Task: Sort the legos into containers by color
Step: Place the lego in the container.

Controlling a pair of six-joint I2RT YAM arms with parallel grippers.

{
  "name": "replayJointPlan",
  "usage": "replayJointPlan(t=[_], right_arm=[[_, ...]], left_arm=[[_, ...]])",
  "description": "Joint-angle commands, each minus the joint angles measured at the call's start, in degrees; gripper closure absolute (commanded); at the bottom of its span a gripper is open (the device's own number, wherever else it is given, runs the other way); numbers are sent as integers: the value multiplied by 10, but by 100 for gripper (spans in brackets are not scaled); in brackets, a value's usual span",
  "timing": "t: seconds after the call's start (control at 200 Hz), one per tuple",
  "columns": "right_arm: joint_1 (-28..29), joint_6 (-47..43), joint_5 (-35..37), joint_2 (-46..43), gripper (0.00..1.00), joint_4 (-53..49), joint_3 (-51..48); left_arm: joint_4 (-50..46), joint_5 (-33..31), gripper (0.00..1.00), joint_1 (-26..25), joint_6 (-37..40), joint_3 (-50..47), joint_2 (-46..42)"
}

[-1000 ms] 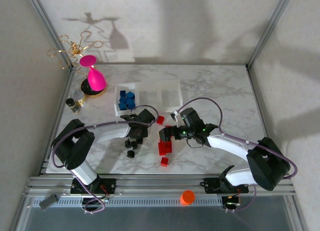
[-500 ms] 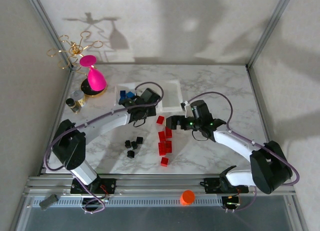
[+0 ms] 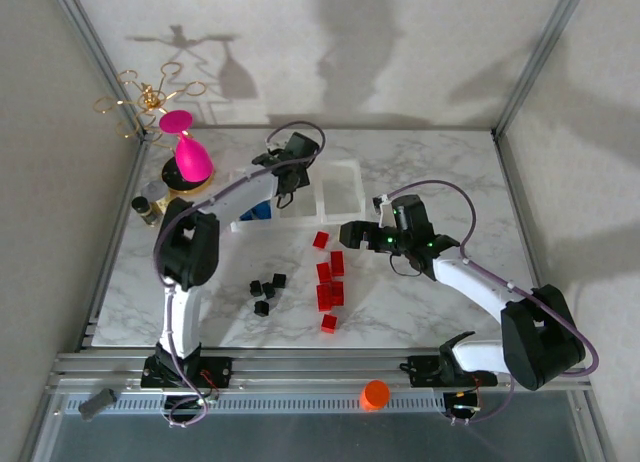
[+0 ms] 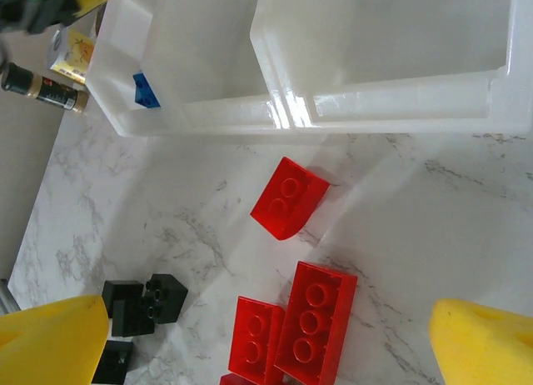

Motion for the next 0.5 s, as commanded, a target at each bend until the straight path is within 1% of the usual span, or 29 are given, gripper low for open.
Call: replayJointPlan(t=[0.0, 0.095, 0.24, 0.355, 0.496], right_arm=[[-6, 2, -8, -10, 1, 11, 12], [-6, 2, -7, -13, 1, 11, 7], [-9, 0, -7, -14, 1, 11, 3], [-9, 1, -9, -14, 1, 14, 4], [-10, 0, -12, -14, 1, 13, 12]], left_arm=[[-36, 0, 70, -2, 24, 71, 60], [-54, -5, 70, -2, 25, 113, 99], [-68, -15, 69, 1, 18, 139, 135], [-70, -10, 65, 1, 22, 154, 151], [-83, 7, 55, 1, 27, 173, 156]])
